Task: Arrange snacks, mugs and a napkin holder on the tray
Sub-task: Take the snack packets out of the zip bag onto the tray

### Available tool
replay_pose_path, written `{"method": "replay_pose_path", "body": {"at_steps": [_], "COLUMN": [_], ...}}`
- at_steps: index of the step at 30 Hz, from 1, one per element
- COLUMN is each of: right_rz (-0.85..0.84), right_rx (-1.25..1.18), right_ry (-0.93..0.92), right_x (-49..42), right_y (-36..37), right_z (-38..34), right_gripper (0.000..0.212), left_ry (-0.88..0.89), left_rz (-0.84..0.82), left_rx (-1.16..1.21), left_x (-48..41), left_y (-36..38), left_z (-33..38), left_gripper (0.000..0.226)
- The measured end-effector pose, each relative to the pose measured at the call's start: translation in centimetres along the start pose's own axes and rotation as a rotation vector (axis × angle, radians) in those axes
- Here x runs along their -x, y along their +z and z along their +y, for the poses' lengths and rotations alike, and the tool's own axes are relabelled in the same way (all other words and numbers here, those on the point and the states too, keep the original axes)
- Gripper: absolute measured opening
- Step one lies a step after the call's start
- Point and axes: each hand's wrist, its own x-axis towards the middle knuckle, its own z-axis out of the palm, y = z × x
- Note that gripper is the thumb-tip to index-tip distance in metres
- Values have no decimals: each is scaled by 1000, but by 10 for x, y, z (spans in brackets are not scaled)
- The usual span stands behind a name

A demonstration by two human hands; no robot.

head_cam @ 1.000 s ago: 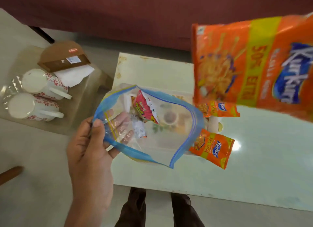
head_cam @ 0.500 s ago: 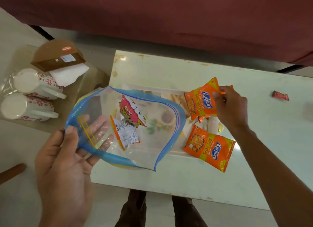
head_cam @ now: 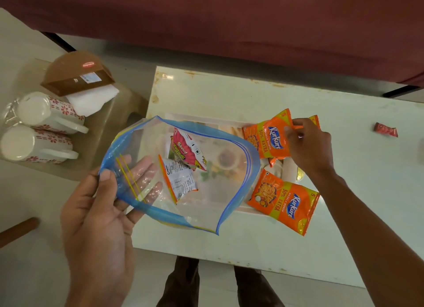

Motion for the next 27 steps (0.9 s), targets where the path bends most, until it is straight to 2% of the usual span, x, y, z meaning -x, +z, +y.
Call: {"method": "replay_pose_path", "body": {"at_steps": [3, 6, 8, 10, 13, 16, 19, 20, 23, 27], "right_rz": [30, 124, 169, 133, -70, -292, -308, -303, -382, -490], "right_rx": [-11, -30, -117, -236, -377, -225, 262, 355, 442, 470], "right_ry": [-6, -51, -109, -187, -299, -342, -340, -307, -222, -118], "right_x": [5, 16, 32, 58, 108, 142, 148, 145, 141, 133], "right_y": [-19, -50, -71, -88, -94, -70, -30, -21, 1, 23], "right_z": [-6, -26, -50, -85, -145, -176, -181, -181, -188, -194], "right_gripper": [30, 25, 24, 19, 10, 17, 33, 33, 27, 28], "left_ry": [-10, 1, 18, 21, 19, 30, 59, 65, 54, 23], "left_rz": [-2, 8, 19, 28, 35, 36, -7, -24, -52, -143], "left_rx": [2, -12, -27, -30, -49, -74, -78, -83, -89, -34], "left_x": [1, 2, 5, 6, 7, 11, 18, 20, 29, 39], "left_y": [-1, -1, 1, 2, -1, -4, -5, -5, -6, -6], "left_z": [0, 0, 1, 0, 0, -2, -1, -2, -3, -5], "left_gripper": [39, 29, 27, 34, 27, 27, 30, 31, 33, 24]}}
